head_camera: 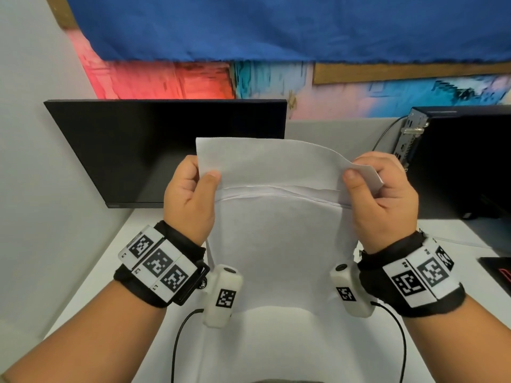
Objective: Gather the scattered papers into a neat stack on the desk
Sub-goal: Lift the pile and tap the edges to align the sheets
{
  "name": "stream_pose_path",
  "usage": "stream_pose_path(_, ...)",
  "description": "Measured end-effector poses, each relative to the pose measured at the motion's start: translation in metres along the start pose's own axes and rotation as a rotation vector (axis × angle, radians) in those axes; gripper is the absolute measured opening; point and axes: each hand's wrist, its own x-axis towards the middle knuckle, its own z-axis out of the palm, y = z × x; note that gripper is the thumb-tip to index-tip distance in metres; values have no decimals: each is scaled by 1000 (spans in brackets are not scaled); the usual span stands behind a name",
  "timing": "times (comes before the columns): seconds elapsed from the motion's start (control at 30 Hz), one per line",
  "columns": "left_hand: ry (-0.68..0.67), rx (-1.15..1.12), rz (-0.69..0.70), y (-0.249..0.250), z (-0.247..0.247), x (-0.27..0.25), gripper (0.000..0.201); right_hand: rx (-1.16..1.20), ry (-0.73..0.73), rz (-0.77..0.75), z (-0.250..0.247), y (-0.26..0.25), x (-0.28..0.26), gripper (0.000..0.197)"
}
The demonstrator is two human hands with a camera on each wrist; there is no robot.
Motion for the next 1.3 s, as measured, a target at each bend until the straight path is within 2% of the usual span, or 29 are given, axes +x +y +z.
stream_pose_path(0.13,10,-14,-45,1,0,0,18,20,-35,77,1,1,2,5)
stream_pose_path(0.2,-6,-56,-47,2,1,0,19,31,-51,108,2,-1,2,13)
stream_pose_path(0.37,-86,-24,1,1,0,-1,23,38,-80,159,2,-2,3,26)
stream_pose_path(0.57,-80,-13,-65,-5,-2,0,19,-55,-159,175,1,2,5,11)
stream_pose_path(0.63,-106,-17,-67,-5,-2,0,16,-34,-152,199,1,2,5,16)
stream_pose_path(0.73,-108,-10,-21,-5,2,-1,32,52,-132,139,1,0,2,38)
stream_pose_path(0.87,-97,12,36,-6,2,0,43,-59,-190,2,1,1,1,31)
stream_pose_path(1.0,-158,-24,83,-8,-3,-3,58,-126,-216,16,2,7,1,24)
stream_pose_path(1.1,-237,23,146,-11,-4,-1,49,-121,-187,34,2,5,3,21)
stream_pose_path(1.17,-259,27,143,-10,-4,0,30,-86,-160,21,2,3,3,30)
stream_pose_path(1.23,-236,60,130,-11,-4,0,13,-53,-163,14,3,1,2,36)
stream_pose_path(1.3,-205,90,122,-11,-4,0,14,-60,-175,19,4,2,2,32)
